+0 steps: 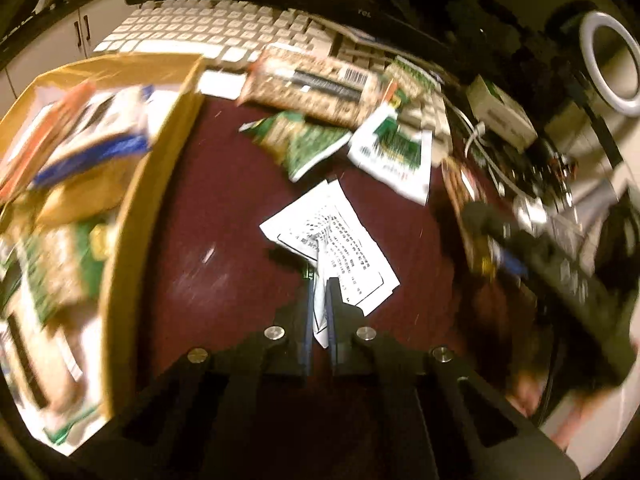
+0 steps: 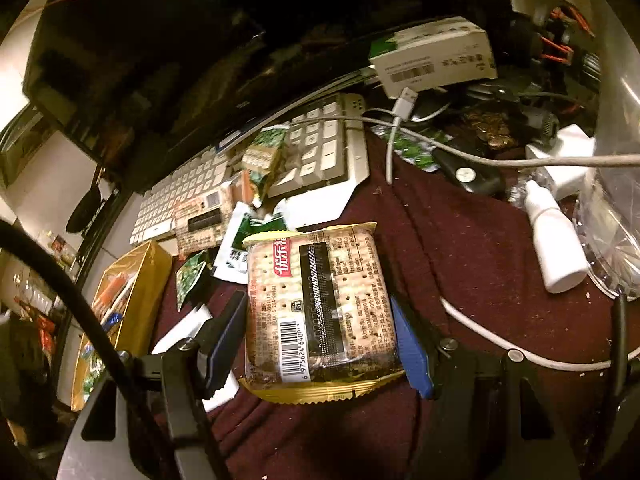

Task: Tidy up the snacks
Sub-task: 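Grasp the white paper leaflet with the left tool while the right tool holds the cracker pack, then carry the cracker pack and leaflet into the cardboard box and open both tools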

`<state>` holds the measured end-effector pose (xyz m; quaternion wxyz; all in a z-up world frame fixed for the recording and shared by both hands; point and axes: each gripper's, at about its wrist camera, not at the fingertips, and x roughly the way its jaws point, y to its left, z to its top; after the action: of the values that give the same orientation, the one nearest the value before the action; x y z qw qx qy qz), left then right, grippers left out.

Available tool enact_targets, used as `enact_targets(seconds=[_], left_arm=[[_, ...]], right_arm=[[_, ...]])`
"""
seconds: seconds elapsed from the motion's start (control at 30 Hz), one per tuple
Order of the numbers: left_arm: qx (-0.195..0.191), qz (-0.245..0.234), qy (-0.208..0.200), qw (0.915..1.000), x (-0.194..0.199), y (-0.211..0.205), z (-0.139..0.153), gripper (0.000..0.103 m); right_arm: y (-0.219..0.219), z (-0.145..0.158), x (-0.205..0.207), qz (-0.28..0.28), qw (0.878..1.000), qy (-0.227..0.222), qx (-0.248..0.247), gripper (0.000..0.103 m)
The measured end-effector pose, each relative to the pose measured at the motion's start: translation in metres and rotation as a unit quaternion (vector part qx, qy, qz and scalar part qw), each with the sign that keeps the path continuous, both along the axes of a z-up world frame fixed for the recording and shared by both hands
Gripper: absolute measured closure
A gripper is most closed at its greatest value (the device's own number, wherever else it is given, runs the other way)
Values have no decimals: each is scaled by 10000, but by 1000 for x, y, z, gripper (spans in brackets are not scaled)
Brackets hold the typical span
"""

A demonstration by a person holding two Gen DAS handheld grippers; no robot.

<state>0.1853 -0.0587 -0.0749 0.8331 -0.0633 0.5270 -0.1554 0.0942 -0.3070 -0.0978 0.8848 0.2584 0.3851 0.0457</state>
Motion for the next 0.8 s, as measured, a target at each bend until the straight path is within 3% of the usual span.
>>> enact_targets(seconds=[0.17, 0.3, 0.33, 0.43, 0.47, 0.5, 0.8], left_arm=[[135, -53, -99, 9998, -15, 11, 0, 94], [150, 55, -98, 9998, -9, 9, -4, 72], [116, 96, -138, 9998, -6, 9, -5, 71], [207, 164, -324, 9991, -2, 5, -6, 72], [255, 168, -370, 9988, -2, 4, -7, 75], [295, 168, -409, 9986, -2, 3, -7, 85], [-334, 159, -359, 9987, -22, 31, 5, 91]], right_arm=[[19, 1, 5, 332, 9987, 22, -393, 33], [28, -1, 7, 419, 9968, 65, -670, 33], [28, -1, 7, 427, 9966, 61, -698, 33], [32, -1, 8, 462, 9953, 67, -847, 33], [35, -1, 9, 482, 9943, 73, -951, 33], [38, -1, 9, 498, 9935, 75, -1016, 33], [37, -4, 8, 589, 9940, -4, -927, 34]])
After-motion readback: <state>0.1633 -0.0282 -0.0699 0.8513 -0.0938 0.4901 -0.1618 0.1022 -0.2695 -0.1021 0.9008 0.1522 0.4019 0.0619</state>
